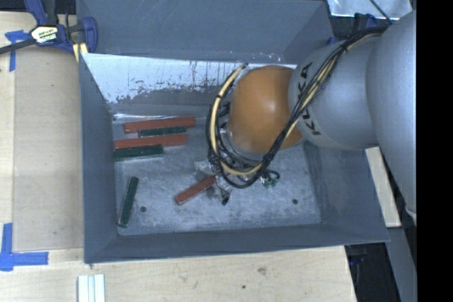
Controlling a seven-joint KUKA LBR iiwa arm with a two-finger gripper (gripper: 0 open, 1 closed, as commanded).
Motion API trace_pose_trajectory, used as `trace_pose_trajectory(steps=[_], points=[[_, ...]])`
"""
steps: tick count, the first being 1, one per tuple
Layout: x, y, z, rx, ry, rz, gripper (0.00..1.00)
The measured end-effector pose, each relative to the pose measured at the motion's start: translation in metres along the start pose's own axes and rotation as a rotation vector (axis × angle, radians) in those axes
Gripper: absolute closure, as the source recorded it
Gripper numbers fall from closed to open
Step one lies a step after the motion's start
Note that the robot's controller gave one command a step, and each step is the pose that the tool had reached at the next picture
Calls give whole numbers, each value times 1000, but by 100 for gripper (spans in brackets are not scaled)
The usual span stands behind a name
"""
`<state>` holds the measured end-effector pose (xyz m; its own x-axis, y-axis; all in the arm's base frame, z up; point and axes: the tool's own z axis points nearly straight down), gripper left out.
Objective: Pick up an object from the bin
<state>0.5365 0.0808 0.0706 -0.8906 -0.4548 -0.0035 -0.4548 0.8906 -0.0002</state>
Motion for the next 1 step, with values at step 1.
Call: trace_pose_trajectory(steps=[1], points=[[-3, 12, -149, 3, -8, -22, 100]])
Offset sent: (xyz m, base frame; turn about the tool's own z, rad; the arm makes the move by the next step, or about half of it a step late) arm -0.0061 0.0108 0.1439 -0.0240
